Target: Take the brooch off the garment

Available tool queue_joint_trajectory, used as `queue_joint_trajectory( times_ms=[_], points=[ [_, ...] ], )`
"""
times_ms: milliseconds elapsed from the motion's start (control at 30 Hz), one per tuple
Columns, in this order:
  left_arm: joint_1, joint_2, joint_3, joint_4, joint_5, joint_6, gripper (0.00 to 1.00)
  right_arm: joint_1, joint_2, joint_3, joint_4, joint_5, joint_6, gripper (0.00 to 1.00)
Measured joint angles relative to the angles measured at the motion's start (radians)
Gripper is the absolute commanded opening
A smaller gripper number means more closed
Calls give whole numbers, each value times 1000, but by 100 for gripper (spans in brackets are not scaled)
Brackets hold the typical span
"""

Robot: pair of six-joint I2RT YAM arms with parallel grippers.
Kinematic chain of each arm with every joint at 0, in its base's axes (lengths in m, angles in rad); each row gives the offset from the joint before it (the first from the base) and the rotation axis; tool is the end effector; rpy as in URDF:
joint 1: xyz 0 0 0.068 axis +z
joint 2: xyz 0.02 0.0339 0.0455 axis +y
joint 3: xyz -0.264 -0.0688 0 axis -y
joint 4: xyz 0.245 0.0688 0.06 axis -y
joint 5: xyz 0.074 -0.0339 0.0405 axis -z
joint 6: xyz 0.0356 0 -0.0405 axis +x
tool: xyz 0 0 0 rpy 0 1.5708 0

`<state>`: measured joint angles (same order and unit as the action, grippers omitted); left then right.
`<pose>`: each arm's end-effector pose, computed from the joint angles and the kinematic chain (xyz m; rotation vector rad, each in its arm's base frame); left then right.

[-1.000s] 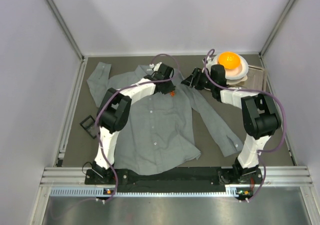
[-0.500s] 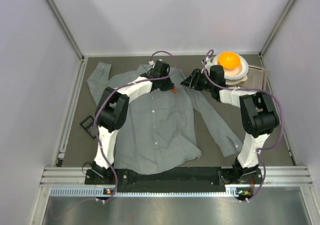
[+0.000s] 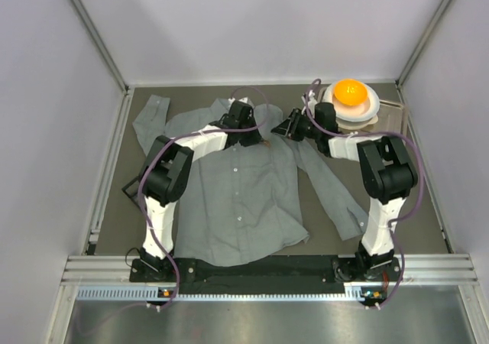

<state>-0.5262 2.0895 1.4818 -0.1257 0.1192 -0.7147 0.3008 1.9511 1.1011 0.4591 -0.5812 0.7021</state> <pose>0.4021 -0.2385 0.1789 -0.1639 2.4179 -0.7444 0.3960 0.1433 0.1746 0.0064 2.1002 1.2028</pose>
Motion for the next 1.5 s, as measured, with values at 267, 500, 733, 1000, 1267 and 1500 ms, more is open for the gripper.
queue_joint_trajectory(
  times_ms=[267,500,733,1000,1267,1500],
  points=[
    [1,-24,-95,7,-3,47,0,18,56,0,35,-26,62,29],
    [8,-24,-106,20,3,55,0,54,71,3,12,-27,57,30],
    [30,-47,-173,69,25,29,25,64,74,41,-32,-15,26,30],
    [71,-116,-279,184,100,-72,63,66,74,45,-66,13,-1,30],
    [86,-109,-285,254,161,-177,57,66,74,66,-98,24,-21,25],
    [86,-63,-264,261,176,-213,50,68,93,94,-150,48,-49,15]
  ],
)
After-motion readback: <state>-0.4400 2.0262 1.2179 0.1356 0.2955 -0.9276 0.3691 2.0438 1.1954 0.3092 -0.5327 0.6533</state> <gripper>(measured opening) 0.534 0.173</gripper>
